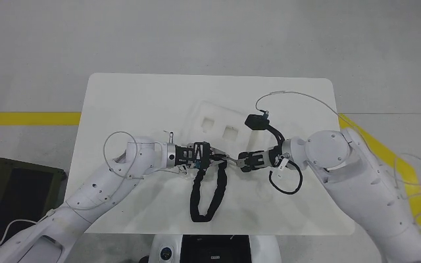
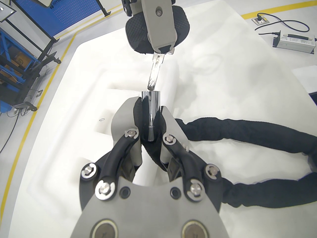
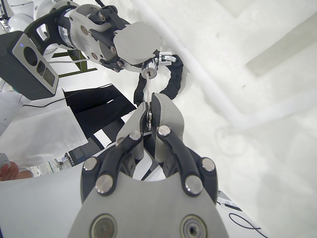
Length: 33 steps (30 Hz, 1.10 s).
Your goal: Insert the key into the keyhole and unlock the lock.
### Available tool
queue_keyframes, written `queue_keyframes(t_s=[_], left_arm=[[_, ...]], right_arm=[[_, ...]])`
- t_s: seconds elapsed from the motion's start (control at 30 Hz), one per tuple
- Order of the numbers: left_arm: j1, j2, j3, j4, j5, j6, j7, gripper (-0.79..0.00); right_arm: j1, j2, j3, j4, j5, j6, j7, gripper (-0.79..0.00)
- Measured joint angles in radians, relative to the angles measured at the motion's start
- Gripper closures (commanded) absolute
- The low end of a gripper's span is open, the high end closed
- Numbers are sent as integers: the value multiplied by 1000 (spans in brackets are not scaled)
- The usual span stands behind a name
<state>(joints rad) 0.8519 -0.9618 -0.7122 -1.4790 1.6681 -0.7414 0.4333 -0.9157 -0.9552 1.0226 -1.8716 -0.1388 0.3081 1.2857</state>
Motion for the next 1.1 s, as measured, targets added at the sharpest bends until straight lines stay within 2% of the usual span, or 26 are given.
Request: queue_keyframes(t_s=[1.1], left_arm=[[0, 0, 0, 0, 0, 0, 0, 0]], right_arm=[[83, -12, -58, 82, 20, -4, 16, 0]])
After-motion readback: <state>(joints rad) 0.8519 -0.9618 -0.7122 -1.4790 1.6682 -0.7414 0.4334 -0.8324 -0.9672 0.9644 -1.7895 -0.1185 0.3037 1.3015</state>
